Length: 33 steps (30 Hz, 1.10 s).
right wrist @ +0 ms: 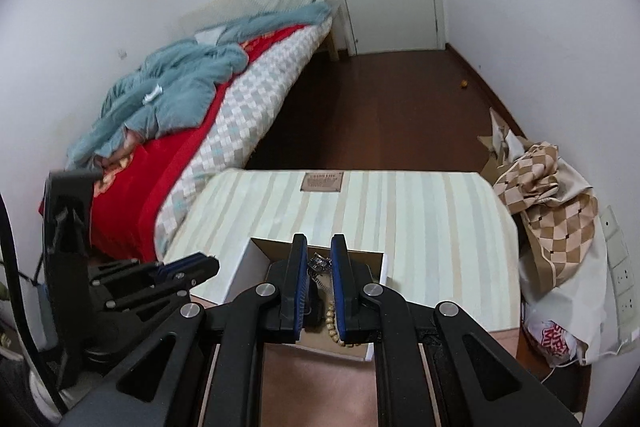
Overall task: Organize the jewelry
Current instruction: 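Carry the chain and gold charm into the white box and open both grippers, then withdraw both tools from the box back away from the table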
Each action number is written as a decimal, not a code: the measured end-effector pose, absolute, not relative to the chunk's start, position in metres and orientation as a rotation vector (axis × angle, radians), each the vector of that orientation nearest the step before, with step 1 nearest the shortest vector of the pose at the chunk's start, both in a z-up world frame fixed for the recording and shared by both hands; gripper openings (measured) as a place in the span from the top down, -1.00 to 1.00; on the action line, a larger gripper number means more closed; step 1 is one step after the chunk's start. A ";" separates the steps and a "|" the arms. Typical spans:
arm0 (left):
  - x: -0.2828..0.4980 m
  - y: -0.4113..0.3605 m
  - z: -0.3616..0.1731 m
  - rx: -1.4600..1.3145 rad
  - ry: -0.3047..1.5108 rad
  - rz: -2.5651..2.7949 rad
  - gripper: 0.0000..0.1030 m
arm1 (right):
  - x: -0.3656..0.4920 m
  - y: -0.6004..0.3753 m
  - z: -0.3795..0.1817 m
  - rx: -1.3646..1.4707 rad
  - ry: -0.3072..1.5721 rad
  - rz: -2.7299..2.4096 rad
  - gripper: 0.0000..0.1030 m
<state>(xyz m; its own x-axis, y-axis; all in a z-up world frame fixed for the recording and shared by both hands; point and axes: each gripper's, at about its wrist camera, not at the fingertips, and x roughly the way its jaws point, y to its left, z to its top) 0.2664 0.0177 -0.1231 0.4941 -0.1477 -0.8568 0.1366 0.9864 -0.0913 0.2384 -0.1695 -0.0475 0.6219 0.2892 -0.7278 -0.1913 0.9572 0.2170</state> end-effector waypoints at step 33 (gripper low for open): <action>0.291 0.037 -0.160 0.043 1.128 0.035 -0.96 | 0.281 -0.180 -0.145 -0.004 1.182 0.128 -0.76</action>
